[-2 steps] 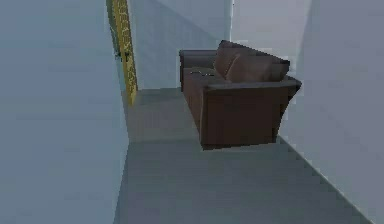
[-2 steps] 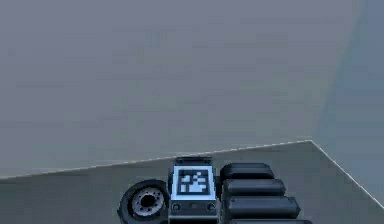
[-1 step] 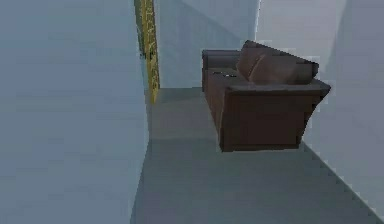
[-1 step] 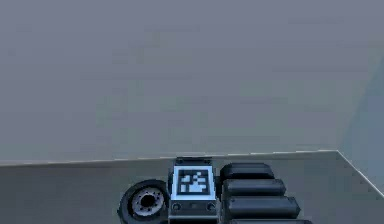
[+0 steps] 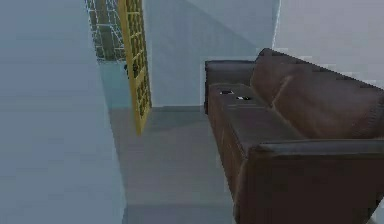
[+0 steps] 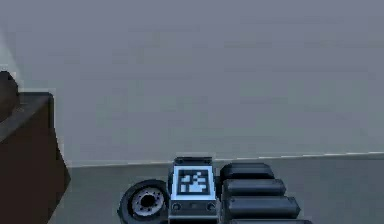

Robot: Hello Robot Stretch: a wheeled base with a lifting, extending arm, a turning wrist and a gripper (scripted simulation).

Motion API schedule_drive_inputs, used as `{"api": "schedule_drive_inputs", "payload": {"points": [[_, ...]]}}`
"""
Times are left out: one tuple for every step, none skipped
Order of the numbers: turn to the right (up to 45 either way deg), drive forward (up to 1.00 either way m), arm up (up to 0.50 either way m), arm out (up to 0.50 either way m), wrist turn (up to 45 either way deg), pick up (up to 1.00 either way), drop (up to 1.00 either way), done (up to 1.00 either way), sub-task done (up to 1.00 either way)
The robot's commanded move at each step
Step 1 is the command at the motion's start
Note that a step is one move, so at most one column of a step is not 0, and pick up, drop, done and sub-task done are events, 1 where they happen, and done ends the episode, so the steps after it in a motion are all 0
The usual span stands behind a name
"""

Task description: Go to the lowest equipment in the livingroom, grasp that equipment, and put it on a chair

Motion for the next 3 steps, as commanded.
{"api": "schedule_drive_inputs", "payload": {"points": [[0.0, 1.00, 0.00, 0.00, 0.0, 0.00, 0.00, 0.00, 0.00], [0.0, 0.55, 0.00, 0.00, 0.0, 0.00, 0.00, 0.00, 0.00], [-45.0, 0.00, 0.00, 0.00, 0.0, 0.00, 0.00, 0.00, 0.00]]}}
